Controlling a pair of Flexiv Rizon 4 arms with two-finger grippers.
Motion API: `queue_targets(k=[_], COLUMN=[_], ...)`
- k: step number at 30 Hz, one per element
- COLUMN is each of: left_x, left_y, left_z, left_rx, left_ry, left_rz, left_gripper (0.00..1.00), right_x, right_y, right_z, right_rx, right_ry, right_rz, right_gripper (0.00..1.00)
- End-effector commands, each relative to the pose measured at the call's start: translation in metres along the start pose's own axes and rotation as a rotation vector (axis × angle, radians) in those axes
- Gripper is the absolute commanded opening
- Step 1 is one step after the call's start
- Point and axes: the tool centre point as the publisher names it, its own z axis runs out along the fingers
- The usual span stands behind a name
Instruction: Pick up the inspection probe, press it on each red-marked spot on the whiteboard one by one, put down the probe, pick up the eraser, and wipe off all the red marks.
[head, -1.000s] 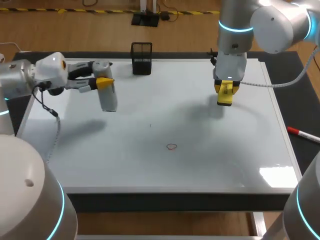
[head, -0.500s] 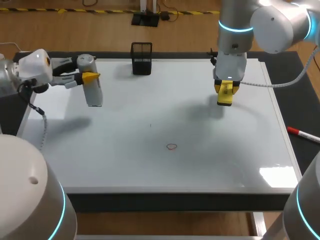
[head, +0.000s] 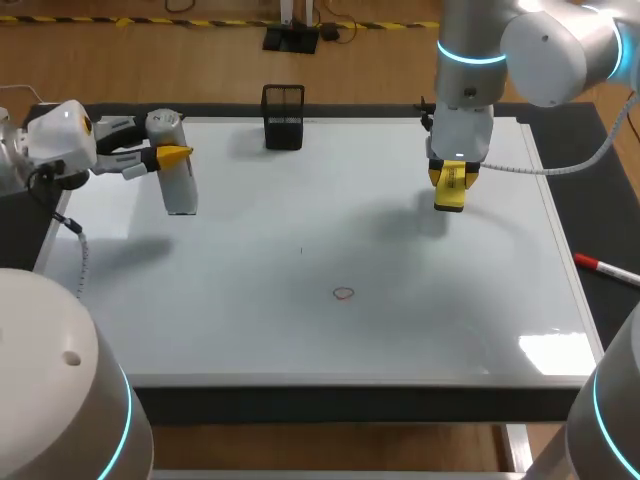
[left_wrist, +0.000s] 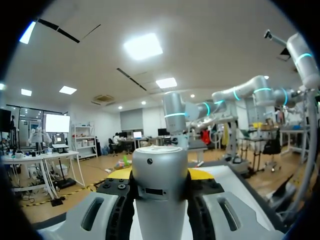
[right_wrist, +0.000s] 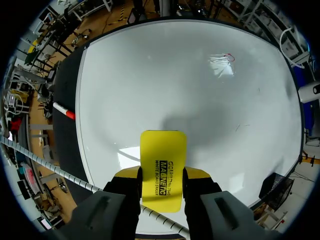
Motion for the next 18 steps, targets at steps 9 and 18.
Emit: queue_targets(k=[9, 18], left_x=[0.001, 0.001], left_y=[-0.002, -0.002], left_z=[0.000, 0.000], left_rx=[-0.001, -0.001], left_ry=[-0.003, -0.003], left_rz=[0.001, 0.001], left_gripper=[0.00, 0.00], right_x=[-0.031, -0.069], right_y=[0.051, 0.105], right_z=[0.001, -0.001], right_rx=[0.021, 0.031], right_ry=[0.027, -0.008], right_rz=[-0.094, -0.135], right_gripper=[0.00, 0.00])
